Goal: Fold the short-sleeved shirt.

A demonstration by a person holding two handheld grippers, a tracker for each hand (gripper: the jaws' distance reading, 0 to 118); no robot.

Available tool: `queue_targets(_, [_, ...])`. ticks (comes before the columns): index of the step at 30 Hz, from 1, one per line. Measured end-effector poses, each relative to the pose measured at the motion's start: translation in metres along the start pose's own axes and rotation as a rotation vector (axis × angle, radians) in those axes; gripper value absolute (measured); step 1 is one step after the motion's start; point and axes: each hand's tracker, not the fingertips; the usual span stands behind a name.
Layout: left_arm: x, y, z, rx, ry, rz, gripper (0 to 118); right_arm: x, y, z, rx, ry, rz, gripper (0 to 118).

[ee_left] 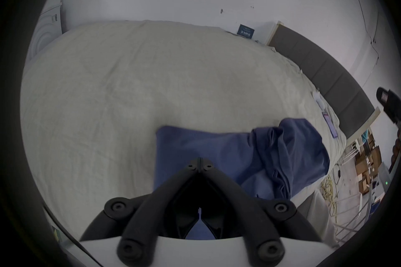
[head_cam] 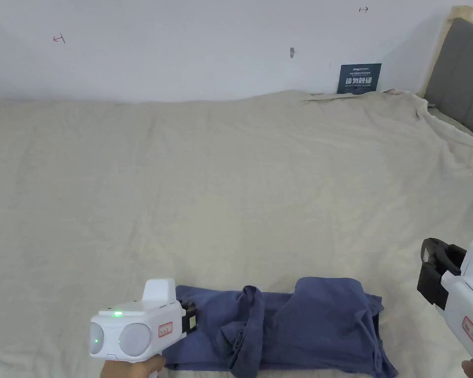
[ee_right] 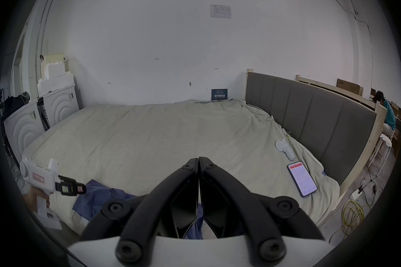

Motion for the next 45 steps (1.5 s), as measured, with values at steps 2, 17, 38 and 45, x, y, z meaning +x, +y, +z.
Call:
queue_targets(2, [0.007,-0.008,-0.011,-0.04,-0.001,0.006,0,0.004,-0.002,0.0,-0.004,-0.002,0.001,0])
queue_targets(17, [0.1,-0.025,-0.044,-0.09,-0.109,-0.1,0,0.023,-0.008,0.005,-0.018,-0.04,-0.009,0])
queue_targets(38, [0.071,0.021,0.016,-0.038,-0.178,-0.095,0,0.022,-0.001,0.01,-0.007,-0.051,-0.004,0])
queue_targets(45, [-0.001,0.044,0.03,-0.095,-0.181,0.038,10,0.012,0.003,0.008,-0.003,-0.031,0.005,0])
